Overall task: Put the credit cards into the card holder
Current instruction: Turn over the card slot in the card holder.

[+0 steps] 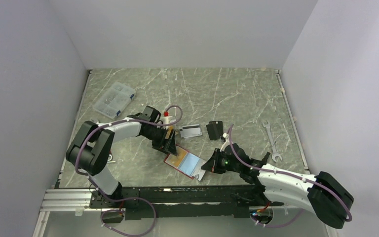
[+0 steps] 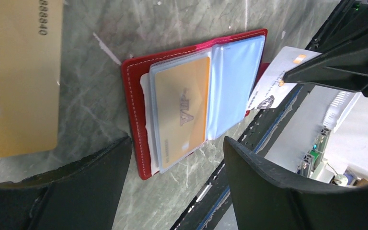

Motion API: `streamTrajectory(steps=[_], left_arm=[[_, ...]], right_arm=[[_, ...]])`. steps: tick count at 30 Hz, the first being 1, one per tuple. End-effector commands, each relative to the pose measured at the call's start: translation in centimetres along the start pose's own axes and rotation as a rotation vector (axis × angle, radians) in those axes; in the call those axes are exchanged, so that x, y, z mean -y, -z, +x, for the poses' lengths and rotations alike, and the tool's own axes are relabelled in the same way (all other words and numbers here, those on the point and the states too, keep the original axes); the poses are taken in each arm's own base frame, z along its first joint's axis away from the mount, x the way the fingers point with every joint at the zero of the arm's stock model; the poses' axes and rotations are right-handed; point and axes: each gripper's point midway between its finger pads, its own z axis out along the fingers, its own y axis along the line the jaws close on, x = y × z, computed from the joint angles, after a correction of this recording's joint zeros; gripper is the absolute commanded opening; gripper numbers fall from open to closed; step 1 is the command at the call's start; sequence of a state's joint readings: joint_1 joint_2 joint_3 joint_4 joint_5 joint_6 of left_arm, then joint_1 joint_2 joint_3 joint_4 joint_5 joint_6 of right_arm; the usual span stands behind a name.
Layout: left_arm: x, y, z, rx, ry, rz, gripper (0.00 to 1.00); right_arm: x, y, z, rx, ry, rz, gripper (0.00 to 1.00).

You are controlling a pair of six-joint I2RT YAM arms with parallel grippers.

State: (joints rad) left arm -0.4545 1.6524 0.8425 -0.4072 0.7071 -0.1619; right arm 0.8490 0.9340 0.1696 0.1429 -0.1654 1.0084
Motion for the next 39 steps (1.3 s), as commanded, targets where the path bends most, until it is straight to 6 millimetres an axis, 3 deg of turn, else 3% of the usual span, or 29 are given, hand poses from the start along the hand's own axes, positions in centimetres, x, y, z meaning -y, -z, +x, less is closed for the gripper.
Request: streamTrajectory(steps=[1, 13, 20, 24, 30, 39], left_arm=[[-1.0, -1.3, 1.5, -0.064, 0.015, -0.033, 0.78], [3.8, 0.9, -0.4, -0.022, -0.009, 0.127, 0.69], [5.3, 2.3, -0.9, 0.013, -0.039, 0.157, 0.65], [5.1, 2.5, -1.4, 0.027, -0.050, 0.127, 0.61], [2.6, 1.6, -1.5, 0.027, -0.100, -0.040, 0.52], [2.8, 1.0, -1.5, 0.025, -0.096, -0.024, 0.45]], right_arm=[[1.4, -0.2, 0.1, 0.021, -0.011, 0.039, 0.00], [2.0, -0.6, 0.2, 0.021, -0.021, 0.056, 0.00], [2.4, -0.6, 0.3, 0.021, -0.032, 0.060, 0.00], [2.4, -0.6, 0.4, 0.021, -0.033, 0.063, 0.00], [2.4, -0.5, 0.3, 0.027, -0.034, 0.058, 0.00], [2.0, -0.1, 0.1, 0.042, -0.035, 0.037, 0.00]])
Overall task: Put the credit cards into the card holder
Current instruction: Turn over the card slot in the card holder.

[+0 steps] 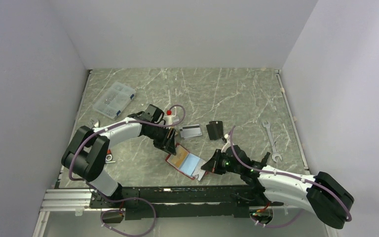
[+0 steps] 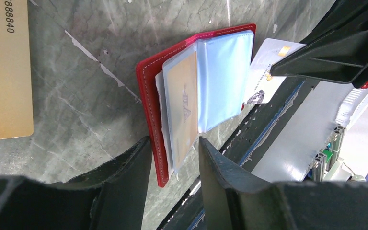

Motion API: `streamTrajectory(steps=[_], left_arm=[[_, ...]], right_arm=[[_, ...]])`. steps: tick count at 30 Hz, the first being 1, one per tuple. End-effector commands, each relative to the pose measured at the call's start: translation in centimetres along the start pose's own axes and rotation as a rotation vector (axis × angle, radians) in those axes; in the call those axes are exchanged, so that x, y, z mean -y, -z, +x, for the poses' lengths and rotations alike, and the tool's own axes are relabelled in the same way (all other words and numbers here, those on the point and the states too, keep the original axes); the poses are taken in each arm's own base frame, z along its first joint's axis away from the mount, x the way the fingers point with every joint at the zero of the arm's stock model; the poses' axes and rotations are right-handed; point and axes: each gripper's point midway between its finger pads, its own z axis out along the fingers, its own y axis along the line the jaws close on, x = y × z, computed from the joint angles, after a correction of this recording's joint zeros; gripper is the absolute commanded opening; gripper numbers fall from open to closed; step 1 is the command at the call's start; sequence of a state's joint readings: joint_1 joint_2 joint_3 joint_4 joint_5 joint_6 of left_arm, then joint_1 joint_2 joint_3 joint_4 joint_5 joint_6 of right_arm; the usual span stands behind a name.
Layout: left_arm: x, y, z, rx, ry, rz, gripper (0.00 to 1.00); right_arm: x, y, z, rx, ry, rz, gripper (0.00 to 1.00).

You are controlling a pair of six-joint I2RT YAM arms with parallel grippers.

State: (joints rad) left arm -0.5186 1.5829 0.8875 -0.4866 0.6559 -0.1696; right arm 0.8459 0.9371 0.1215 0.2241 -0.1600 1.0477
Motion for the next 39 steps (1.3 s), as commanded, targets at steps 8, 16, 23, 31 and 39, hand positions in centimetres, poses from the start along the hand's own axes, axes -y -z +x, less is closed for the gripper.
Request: streamTrajectory(steps=[8, 16, 23, 31, 39], left_arm=[[0.9, -0.8, -1.1, 0.015, -0.024, 0.040, 0.43], [0.1, -1.6, -0.6, -0.012, -0.019, 0.028, 0.34], [-0.3, -1.7, -0.4, -0.021, -0.020, 0.012, 0.12], [-0.1, -1.5, -0.4, -0.014, -0.024, 0.012, 0.08], [-0.1, -1.3, -0.6, -0.004, -0.029, 0.008, 0.05]], right_arm=[[2.3, -0.2, 0.3, 0.017, -0.013, 0.061, 0.00], [2.3, -0.5, 0.5, 0.009, -0.015, 0.057, 0.00], [1.2, 0.8, -0.6, 0.050, -0.009, 0.027, 0.00], [-0.5, 1.7, -1.9, 0.106, -0.026, -0.047, 0.00], [-0.3, 0.4, -1.7, 0.075, -0.015, -0.031, 0.00]])
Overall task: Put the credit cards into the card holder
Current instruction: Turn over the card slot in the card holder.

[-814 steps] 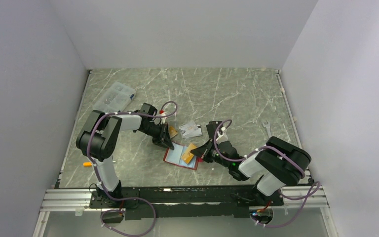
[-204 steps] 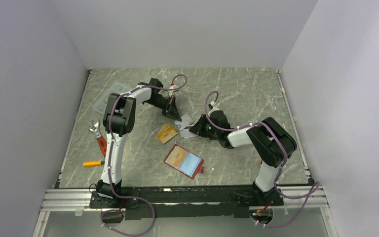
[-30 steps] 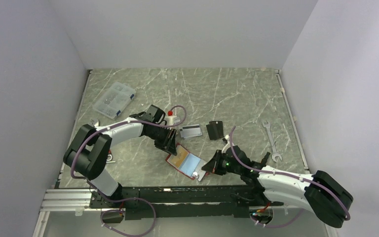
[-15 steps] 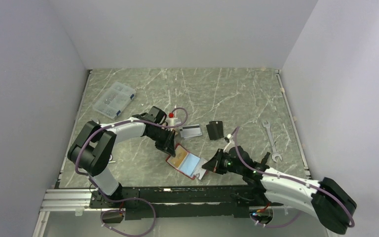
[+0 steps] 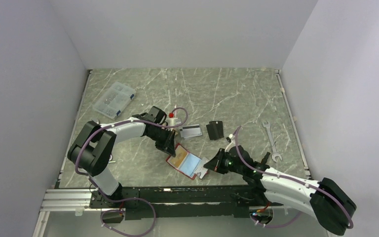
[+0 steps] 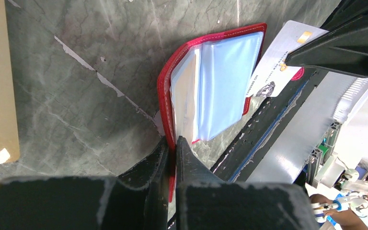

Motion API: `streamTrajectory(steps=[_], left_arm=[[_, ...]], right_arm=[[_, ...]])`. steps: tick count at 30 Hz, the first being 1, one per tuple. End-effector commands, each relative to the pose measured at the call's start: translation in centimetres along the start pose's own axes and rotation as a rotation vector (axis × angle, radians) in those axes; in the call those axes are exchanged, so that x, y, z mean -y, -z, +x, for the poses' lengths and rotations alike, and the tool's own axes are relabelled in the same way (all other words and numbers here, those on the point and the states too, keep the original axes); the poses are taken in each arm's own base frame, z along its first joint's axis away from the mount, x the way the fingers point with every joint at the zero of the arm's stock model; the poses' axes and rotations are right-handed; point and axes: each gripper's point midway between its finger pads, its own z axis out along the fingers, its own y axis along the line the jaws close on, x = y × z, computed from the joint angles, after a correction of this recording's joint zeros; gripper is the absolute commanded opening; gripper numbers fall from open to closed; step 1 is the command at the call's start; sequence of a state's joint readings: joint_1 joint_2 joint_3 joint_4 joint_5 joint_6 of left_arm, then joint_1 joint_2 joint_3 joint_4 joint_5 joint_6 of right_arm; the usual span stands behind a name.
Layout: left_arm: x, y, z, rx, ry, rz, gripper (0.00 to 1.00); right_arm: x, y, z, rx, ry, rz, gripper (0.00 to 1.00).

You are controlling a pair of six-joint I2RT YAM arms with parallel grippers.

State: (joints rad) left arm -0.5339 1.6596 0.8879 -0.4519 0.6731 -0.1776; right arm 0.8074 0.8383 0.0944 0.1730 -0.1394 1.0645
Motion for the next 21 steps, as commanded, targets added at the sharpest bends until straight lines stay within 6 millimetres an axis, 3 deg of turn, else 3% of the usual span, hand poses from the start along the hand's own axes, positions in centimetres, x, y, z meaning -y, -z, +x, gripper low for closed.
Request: streamTrajectory(steps=[1, 21], left_arm=[[0.6, 0.5, -1.2, 0.042, -0.054, -0.008, 0.05], [0.7, 0.6, -1.2, 0.050, -0.061, -0.005, 0.04]], right_arm=[[-0.9, -0.4, -0.6, 0.017, 0.017, -0.035, 0.00], [-2.5, -0.2, -1.0, 0.044, -0.018, -0.127, 0.00]])
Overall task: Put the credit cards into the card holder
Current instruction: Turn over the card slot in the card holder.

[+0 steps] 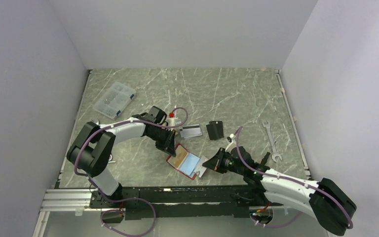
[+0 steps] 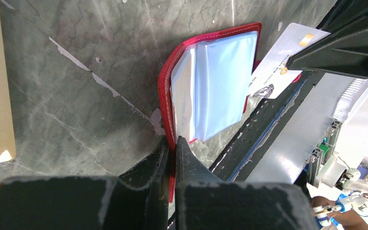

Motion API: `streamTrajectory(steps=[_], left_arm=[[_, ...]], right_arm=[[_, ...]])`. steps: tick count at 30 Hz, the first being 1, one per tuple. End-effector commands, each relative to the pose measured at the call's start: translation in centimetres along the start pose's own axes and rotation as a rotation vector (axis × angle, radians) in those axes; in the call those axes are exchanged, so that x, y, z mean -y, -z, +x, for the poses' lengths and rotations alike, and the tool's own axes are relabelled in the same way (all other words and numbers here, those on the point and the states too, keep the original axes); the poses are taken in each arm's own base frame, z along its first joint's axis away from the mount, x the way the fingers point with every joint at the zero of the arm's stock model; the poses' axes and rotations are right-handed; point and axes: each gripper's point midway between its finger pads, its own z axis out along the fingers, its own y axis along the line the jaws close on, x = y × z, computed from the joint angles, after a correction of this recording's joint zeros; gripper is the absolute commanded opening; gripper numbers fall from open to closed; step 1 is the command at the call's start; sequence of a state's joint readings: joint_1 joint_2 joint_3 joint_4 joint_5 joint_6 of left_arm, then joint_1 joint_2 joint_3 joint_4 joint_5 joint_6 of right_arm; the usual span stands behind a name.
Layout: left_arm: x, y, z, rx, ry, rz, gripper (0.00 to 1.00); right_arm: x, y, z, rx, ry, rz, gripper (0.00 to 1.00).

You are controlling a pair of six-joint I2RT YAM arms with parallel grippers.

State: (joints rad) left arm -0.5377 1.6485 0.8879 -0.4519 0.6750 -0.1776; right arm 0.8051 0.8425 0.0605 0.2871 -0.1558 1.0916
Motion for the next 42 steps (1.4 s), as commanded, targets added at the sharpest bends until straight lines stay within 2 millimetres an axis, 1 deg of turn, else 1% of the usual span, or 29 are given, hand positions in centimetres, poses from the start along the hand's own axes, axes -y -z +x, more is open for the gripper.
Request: streamTrajectory(steps=[1, 10, 14, 22, 28, 35, 39, 42], left_arm=[[0.4, 0.5, -1.1, 0.044, -0.052, -0.008, 0.04], [0.5, 0.6, -1.2, 0.049, -0.055, -0.008, 0.03], [0.5, 0.6, -1.1, 0.048, -0.052, -0.008, 0.03], [0.6, 0.8, -1.2, 0.052, -0.058, -0.007, 0.03], [0.6, 0.9, -1.3, 0.055, -0.061, -0.009, 0.02], [0.8, 1.0, -1.4, 0.059, -0.060, -0.004, 0.02], [1.2, 1.2, -1.6, 0.066, -0.048, 0.031, 0.07], [1.4, 1.6, -1.7, 0.081, -0.029, 0.061, 0.15]], right_arm=[[-1.5, -0.3, -0.7, 0.018, 0.002, -0.059, 0.00], [-4.0, -0.5, -1.7, 0.023, 0.050, -0.143, 0.00], [-4.8, -0.6, -2.3, 0.026, 0.056, -0.176, 0.00], [-5.2, -1.2, -2.7, 0.003, 0.058, -0.188, 0.00], [-5.9, -1.5, -3.0, -0.009, 0.073, -0.204, 0.00], [-6.6, -1.1, -3.4, 0.004, 0.088, -0.216, 0.00], [-7.1, -2.3, -3.6, -0.022, 0.095, -0.226, 0.00], [-7.5, -3.4, -3.6, -0.044, 0.091, -0.240, 0.00]])
